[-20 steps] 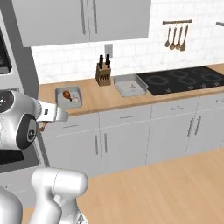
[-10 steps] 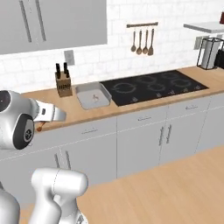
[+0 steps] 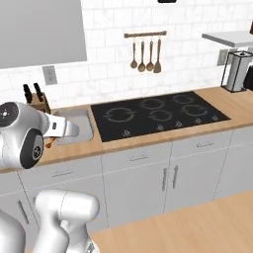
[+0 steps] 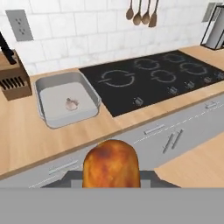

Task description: Place one garlic and one chicken drumstick in each tupperware on the nearby counter, to pack two identical lunches.

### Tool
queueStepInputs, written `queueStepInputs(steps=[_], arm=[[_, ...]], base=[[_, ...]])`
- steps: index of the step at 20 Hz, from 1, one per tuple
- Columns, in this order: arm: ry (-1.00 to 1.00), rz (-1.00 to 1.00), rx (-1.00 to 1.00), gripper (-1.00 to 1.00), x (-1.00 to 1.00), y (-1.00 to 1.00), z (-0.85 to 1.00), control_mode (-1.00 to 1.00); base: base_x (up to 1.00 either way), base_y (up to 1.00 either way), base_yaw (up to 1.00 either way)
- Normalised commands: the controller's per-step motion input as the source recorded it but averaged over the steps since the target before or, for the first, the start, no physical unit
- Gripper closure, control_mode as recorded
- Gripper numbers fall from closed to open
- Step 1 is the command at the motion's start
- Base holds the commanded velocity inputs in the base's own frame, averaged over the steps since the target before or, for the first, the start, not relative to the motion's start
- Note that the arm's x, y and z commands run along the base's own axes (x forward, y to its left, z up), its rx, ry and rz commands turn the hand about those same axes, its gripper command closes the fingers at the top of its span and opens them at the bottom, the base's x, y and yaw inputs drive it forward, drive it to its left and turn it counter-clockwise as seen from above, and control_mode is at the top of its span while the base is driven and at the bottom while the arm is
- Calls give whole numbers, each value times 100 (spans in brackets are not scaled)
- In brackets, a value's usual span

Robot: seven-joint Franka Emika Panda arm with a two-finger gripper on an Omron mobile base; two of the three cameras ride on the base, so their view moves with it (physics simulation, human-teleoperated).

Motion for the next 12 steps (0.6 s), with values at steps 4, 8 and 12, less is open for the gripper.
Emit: queueStepInputs(steps=[4, 8, 12], arm=[[0, 0, 0, 100, 0, 0, 0, 100], [9, 11, 0, 100, 75, 29, -27, -100], [23, 12, 0, 100, 100, 70, -58, -100]], base=[[100, 12, 22], [25, 6, 4], [0, 0, 0]])
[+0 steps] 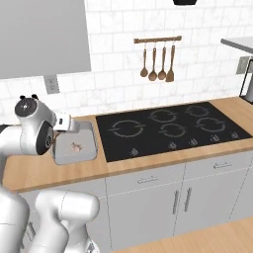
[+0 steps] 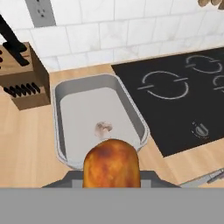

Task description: Place one garlic and one chicken drumstick in each tupperware on the nearby counter, to pack two identical lunches.

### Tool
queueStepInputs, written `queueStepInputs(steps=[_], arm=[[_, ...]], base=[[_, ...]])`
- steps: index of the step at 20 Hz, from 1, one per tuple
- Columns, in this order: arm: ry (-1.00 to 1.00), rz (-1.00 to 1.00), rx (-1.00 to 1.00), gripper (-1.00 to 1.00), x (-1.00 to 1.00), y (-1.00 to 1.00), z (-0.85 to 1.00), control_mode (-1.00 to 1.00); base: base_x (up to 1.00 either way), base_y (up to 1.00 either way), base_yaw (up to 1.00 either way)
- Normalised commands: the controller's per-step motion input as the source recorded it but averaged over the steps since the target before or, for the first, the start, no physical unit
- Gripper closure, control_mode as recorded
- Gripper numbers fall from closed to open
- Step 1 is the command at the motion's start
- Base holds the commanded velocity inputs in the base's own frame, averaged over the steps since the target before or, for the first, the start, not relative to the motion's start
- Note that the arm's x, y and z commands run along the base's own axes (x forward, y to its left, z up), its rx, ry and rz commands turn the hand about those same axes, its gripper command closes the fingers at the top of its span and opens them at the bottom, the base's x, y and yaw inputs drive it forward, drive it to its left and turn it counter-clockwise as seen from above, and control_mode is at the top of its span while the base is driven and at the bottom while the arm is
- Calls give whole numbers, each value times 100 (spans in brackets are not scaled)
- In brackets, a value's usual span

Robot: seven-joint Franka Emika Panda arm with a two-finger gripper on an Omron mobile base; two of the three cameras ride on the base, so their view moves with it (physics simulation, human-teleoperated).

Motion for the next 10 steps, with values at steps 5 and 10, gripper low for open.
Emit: queueStepInputs(steps=[5, 10], arm=[[16, 14, 0, 100, 41, 25, -45, -100], [2, 1, -1, 100, 64, 30, -67, -100]], base=[[0, 0, 0], [0, 0, 0]])
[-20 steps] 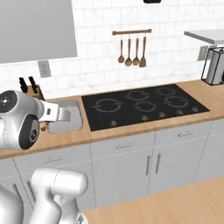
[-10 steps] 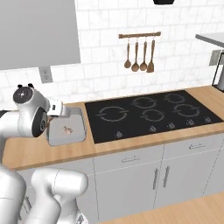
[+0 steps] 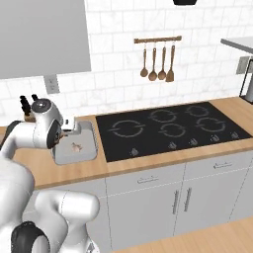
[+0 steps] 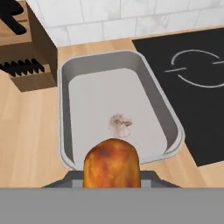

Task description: Place one garlic and one chicken drumstick in each tupperware on the nearby counter, to pack two identical lunches.

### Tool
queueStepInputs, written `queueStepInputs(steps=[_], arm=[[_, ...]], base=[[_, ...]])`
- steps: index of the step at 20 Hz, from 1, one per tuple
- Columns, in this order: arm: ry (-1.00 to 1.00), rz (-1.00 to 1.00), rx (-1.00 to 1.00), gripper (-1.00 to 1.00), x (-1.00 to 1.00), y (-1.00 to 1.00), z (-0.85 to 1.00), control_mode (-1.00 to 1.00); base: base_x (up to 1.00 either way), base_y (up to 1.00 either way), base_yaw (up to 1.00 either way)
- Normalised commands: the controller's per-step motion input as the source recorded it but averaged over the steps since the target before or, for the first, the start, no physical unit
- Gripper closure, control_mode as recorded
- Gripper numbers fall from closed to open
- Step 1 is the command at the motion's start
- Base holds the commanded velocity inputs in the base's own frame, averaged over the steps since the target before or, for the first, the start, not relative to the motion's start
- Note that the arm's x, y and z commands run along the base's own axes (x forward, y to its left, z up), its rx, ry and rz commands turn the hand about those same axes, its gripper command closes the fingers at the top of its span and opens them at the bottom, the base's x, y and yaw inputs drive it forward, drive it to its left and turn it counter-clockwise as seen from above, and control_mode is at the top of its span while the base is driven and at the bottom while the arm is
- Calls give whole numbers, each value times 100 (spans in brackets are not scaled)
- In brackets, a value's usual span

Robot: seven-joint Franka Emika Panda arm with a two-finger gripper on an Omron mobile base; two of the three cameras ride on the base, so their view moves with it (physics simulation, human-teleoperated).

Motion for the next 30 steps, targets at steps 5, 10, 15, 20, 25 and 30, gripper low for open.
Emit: queueStepInputs(steps=[5, 10, 15, 20, 25, 30], arm=[[-2, 0, 0, 100, 98, 41, -39, -100], [2, 0, 0, 100, 96, 23, -37, -100], [3, 0, 0, -100, 77, 46, -52, -100], [1, -8, 0, -100, 50, 12, -6, -100], [3, -10, 0, -100, 12, 1, 46, -100], [-5, -10, 0, -100, -18, 0, 100, -100]], base=[[0, 0, 0], [0, 0, 0], [0, 0, 0], [0, 0, 0], [0, 0, 0], [0, 0, 0]])
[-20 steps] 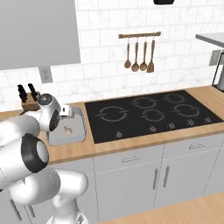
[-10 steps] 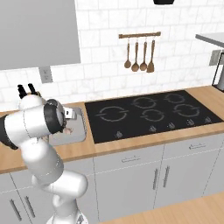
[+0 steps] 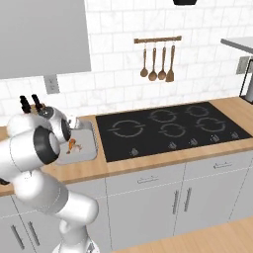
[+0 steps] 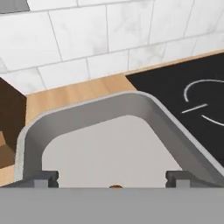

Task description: Place one garlic and one chicken drumstick in each tupperware on the nearby counter, to pack two identical lunches.

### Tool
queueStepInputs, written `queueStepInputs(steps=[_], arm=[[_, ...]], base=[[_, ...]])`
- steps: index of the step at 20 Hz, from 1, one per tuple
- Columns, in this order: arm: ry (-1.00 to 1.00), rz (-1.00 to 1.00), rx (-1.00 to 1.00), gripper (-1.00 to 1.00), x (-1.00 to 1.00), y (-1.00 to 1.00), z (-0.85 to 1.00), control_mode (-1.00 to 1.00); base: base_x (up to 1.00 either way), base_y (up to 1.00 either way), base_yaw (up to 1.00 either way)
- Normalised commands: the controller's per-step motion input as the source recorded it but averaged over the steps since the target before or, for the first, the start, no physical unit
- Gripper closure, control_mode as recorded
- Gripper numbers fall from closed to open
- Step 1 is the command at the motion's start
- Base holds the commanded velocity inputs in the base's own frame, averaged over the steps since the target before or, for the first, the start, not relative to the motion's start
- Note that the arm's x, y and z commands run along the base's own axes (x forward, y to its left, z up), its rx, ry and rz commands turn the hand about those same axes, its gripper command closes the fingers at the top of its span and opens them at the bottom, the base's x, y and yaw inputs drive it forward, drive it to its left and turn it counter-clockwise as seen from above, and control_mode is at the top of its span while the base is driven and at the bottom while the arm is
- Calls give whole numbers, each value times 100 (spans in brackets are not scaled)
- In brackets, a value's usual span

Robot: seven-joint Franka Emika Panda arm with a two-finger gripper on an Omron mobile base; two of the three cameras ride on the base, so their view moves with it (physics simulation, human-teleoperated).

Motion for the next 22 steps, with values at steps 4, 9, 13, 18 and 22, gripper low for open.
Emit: queueStepInputs(steps=[4, 9, 13, 18, 22], arm=[[-29, -1, 0, -100, -93, -15, 100, -100], [-31, 0, 6, -100, -100, -38, 100, -100], [-40, 0, 18, -100, -100, -79, 100, -100], [-55, -4, 16, -100, -100, -95, 96, -100], [-59, -6, 20, -100, -92, -93, 88, -100]], base=[[0, 0, 0], [0, 0, 0], [0, 0, 0], [0, 0, 0], [0, 0, 0]])
